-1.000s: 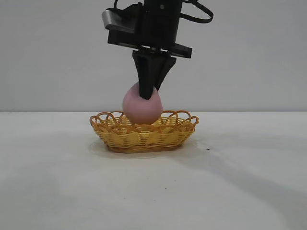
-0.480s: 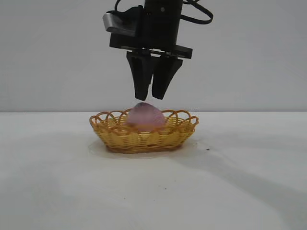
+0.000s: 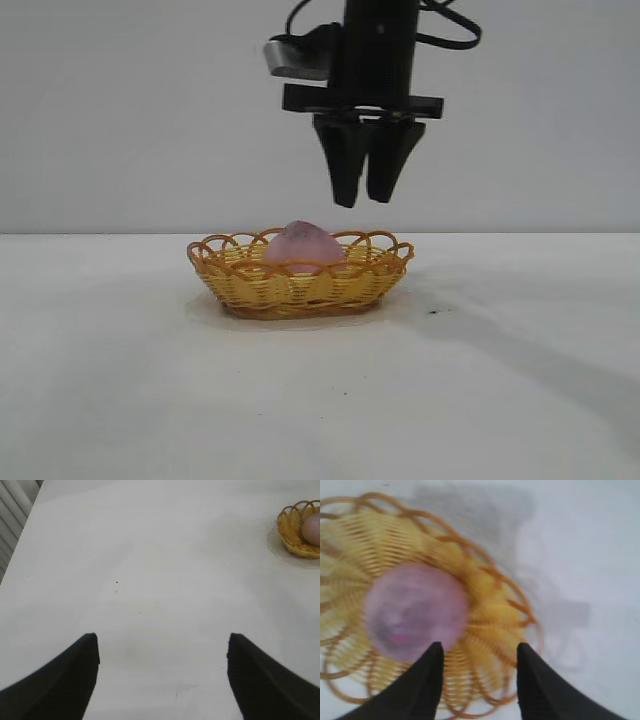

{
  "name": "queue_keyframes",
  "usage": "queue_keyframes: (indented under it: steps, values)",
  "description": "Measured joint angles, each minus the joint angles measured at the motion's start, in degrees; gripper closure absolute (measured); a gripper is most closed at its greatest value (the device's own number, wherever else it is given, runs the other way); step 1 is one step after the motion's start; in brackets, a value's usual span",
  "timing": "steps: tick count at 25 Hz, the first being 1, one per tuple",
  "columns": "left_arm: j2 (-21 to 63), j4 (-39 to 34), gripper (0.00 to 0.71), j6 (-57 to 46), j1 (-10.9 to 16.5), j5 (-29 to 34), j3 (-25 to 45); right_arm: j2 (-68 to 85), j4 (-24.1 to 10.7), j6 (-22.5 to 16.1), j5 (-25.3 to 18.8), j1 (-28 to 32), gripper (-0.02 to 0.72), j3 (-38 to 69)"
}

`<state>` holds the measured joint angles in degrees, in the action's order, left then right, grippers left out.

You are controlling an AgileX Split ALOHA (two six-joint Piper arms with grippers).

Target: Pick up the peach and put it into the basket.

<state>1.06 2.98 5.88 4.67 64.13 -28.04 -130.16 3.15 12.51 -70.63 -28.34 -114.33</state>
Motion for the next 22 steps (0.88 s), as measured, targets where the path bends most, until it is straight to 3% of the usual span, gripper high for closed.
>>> queue_keyframes:
  steps: [14,22]
  values:
    - [0.00,0.00,0.191,0.00,0.00,0.00,0.00,0.00,-0.14,-1.13,0.00,21.95,0.412,0.00]
    - [0.00,0.10,0.191,0.00,0.00,0.00,0.00,3.01,0.11,-1.26,-0.08,26.09,0.412,0.00]
